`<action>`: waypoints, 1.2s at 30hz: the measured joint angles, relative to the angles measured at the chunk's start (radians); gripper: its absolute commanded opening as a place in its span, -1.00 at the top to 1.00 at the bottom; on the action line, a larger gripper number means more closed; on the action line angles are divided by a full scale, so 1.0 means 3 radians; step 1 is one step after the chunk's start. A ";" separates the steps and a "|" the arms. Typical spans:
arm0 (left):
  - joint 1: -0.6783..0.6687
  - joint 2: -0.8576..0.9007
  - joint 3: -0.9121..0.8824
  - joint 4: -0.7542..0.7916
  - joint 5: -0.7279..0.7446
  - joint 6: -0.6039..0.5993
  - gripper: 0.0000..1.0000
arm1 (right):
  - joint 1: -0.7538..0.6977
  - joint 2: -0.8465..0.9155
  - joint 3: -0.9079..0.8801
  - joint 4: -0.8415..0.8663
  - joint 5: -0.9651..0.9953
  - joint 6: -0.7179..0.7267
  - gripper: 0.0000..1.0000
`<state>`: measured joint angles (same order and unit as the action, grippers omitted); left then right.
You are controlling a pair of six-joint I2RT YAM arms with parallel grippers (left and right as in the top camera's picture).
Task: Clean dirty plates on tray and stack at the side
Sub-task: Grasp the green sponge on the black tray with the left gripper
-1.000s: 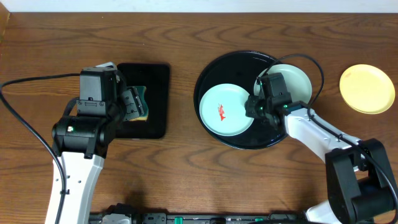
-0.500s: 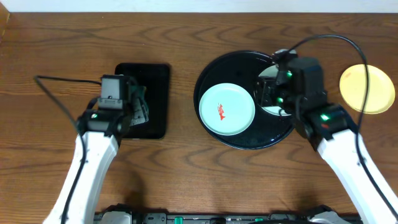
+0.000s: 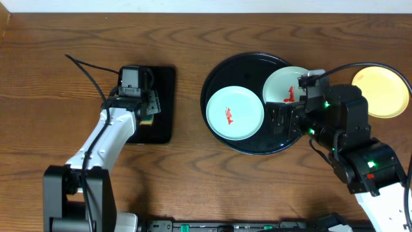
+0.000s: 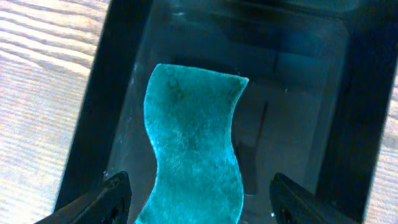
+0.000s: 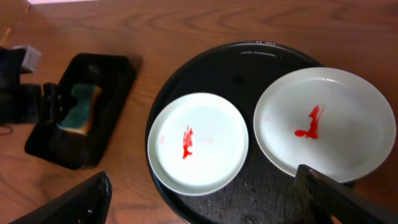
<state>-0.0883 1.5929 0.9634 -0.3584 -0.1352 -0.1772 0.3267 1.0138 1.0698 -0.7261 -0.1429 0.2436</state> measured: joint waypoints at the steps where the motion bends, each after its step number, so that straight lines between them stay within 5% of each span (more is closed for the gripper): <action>1: 0.0005 0.0027 0.0000 0.0029 0.0001 0.0008 -0.34 | 0.0000 -0.0015 0.0000 -0.0033 0.0000 -0.0008 -0.85; 28: 0.0120 0.0565 0.0000 0.0464 0.0169 0.0109 -0.17 | 0.0000 -0.0023 0.0000 -0.0088 0.0000 -0.0038 -0.86; 36: 0.0127 0.0612 0.0000 0.0502 0.0146 0.0154 0.43 | 0.0000 -0.0023 0.0000 -0.0088 0.0000 -0.0038 -0.85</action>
<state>-0.0502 1.7763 0.9634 -0.2077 -0.0914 -0.1310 0.3267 1.0069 1.0698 -0.7525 -0.1429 0.2321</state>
